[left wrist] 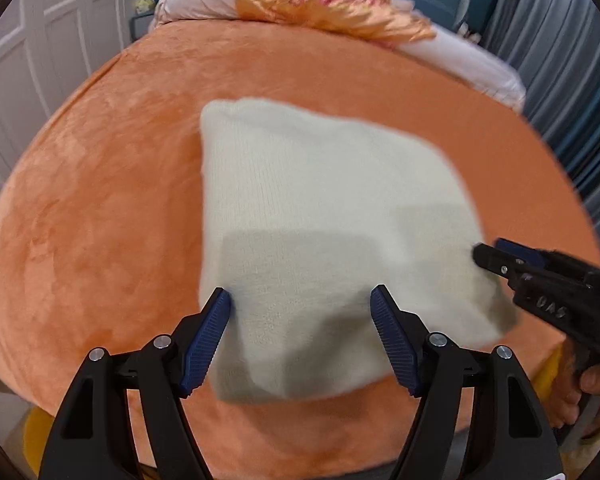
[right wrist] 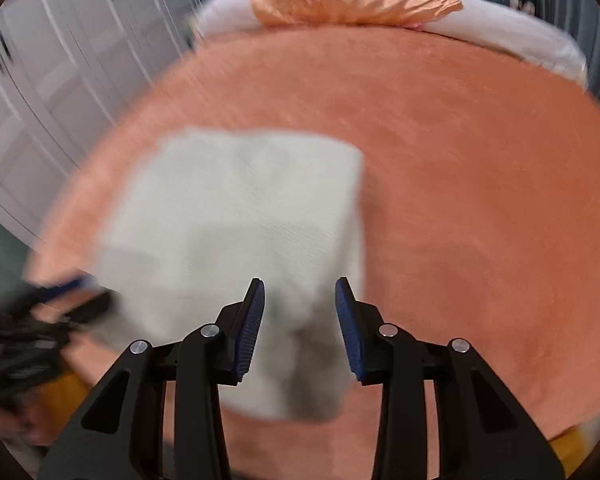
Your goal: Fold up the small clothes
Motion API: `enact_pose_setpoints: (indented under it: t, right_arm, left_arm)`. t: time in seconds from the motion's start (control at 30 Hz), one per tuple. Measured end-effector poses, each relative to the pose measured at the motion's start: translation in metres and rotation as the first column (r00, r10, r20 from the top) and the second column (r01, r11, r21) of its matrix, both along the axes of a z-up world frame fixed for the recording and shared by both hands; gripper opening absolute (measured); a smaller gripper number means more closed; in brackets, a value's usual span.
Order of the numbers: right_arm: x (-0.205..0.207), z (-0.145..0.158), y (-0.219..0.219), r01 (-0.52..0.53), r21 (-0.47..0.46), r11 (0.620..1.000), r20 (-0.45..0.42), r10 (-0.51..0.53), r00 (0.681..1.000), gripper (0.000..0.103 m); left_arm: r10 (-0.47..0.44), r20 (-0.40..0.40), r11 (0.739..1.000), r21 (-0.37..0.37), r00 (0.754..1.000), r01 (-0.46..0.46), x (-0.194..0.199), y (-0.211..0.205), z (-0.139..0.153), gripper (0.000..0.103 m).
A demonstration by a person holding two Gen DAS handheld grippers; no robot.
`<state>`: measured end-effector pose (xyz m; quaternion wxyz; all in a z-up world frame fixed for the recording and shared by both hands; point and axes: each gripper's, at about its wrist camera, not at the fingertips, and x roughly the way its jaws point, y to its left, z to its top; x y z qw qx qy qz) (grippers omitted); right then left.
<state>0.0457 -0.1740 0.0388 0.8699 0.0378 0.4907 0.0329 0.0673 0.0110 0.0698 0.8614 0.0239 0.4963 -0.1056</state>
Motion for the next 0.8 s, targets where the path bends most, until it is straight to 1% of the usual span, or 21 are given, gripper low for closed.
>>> enact_pose_setpoints:
  t: [0.07, 0.1, 0.13, 0.17, 0.2, 0.23, 0.27, 0.3, 0.37, 0.4, 0.43, 0.47, 0.5, 0.53, 0.57, 0.6, 0.63, 0.67, 0.73, 0.77, 0.8]
  right_arm:
    - [-0.001, -0.009, -0.002, 0.009, 0.011, 1.0, -0.005, -0.009, 1.0, 0.041]
    - [-0.001, -0.005, -0.005, 0.014, 0.03, 0.999, -0.003, -0.014, 1.0, 0.041]
    - [0.0, 0.0, -0.007, 0.017, 0.049, 0.999, 0.0, -0.017, 1.0, 0.042]
    - [0.002, 0.007, -0.014, 0.018, 0.096, 0.995, 0.015, -0.02, 1.0, 0.044]
    - [0.006, 0.01, -0.02, 0.023, 0.138, 0.99, 0.024, -0.026, 0.999, 0.049]
    - [0.011, 0.01, -0.026, 0.034, 0.164, 0.986, 0.027, -0.038, 0.999, 0.066]
    - [0.022, 0.007, -0.033, 0.055, 0.201, 0.978, 0.023, -0.061, 0.998, 0.077]
    - [0.031, 0.002, -0.039, 0.061, 0.239, 0.969, 0.004, -0.064, 0.998, 0.077]
    - [0.051, -0.016, -0.044, 0.079, 0.305, 0.949, -0.071, -0.06, 0.996, 0.076]
    - [0.06, -0.027, -0.045, 0.083, 0.357, 0.931, -0.106, -0.048, 0.993, 0.076]
    - [0.068, -0.041, -0.047, 0.093, 0.431, 0.897, -0.14, -0.036, 0.99, 0.076]
    - [0.069, -0.048, -0.048, 0.102, 0.475, 0.874, -0.153, -0.032, 0.988, 0.077]
    - [0.071, -0.057, -0.05, 0.117, 0.525, 0.843, -0.162, -0.036, 0.986, 0.077]
    - [0.071, -0.058, -0.05, 0.117, 0.541, 0.833, -0.153, -0.04, 0.987, 0.068]
    - [0.072, -0.058, -0.049, 0.1, 0.562, 0.821, -0.145, -0.021, 0.989, 0.055]
    - [0.07, -0.054, -0.047, 0.093, 0.559, 0.824, -0.134, -0.021, 0.991, 0.049]
    - [0.067, -0.047, -0.045, 0.077, 0.545, 0.835, -0.111, -0.019, 0.994, 0.037]
    - [0.061, -0.036, -0.042, 0.049, 0.52, 0.853, -0.065, -0.017, 0.998, 0.033]
    - [0.042, -0.016, -0.042, 0.018, 0.515, 0.857, 0.017, -0.031, 0.999, 0.032]
    - [0.028, -0.005, -0.043, -0.001, 0.519, 0.855, 0.08, -0.047, 0.996, 0.032]
    - [0.018, 0.002, -0.042, -0.003, 0.488, 0.873, 0.123, -0.065, 0.99, 0.032]
  left_arm:
    - [-0.006, 0.014, 0.999, 0.054, 1.0, 0.005, 0.0, -0.003, -0.005, 0.076]
    - [-0.005, 0.024, 0.999, 0.051, 1.0, 0.004, -0.001, -0.001, -0.004, 0.076]
    - [-0.001, 0.034, 1.0, 0.021, 0.999, 0.0, 0.0, 0.005, -0.001, 0.076]
    - [0.01, 0.042, 1.0, -0.022, 0.999, -0.009, 0.001, 0.011, 0.004, 0.076]
    - [0.031, 0.04, 0.996, -0.09, 0.999, -0.027, 0.005, 0.021, 0.009, 0.077]
    - [0.043, 0.024, 0.989, -0.145, 0.999, -0.039, 0.011, 0.027, 0.011, 0.077]
    - [0.054, -0.004, 0.978, -0.203, 0.999, -0.053, 0.019, 0.035, 0.011, 0.082]
    - [0.069, -0.063, 0.954, -0.287, 0.996, -0.084, 0.034, 0.047, 0.005, 0.085]
    - [0.08, -0.13, 0.919, -0.375, 0.988, -0.124, 0.052, 0.058, -0.005, 0.085]
    - [0.103, -0.17, 0.895, -0.415, 0.98, -0.166, 0.064, 0.067, -0.017, 0.085]
    - [0.11, -0.2, 0.872, -0.45, 0.974, -0.191, 0.072, 0.073, -0.026, 0.085]
    - [0.117, -0.235, 0.849, -0.48, 0.965, -0.22, 0.079, 0.078, -0.035, 0.085]
    - [0.104, -0.266, 0.814, -0.531, 0.958, -0.235, 0.085, 0.081, -0.046, 0.085]
    - [0.09, -0.273, 0.797, -0.557, 0.958, -0.234, 0.089, 0.082, -0.051, 0.086]
    - [0.079, -0.263, 0.8, -0.559, 0.962, -0.218, 0.093, 0.078, -0.054, 0.086]
    - [0.072, -0.248, 0.815, -0.544, 0.966, -0.2, 0.094, 0.073, -0.052, 0.085]
    - [0.059, -0.216, 0.838, -0.519, 0.975, -0.166, 0.095, 0.064, -0.048, 0.085]
    - [0.039, -0.186, 0.859, -0.495, 0.982, -0.127, 0.094, 0.055, -0.042, 0.085]
    - [-0.007, -0.123, 0.887, -0.459, 0.992, -0.051, 0.091, 0.039, -0.03, 0.085]
    - [-0.034, -0.081, 0.897, -0.442, 0.996, -0.005, 0.089, 0.03, -0.024, 0.081]
    - [-0.067, -0.04, 0.902, -0.43, 0.997, 0.044, 0.087, 0.022, -0.02, 0.076]
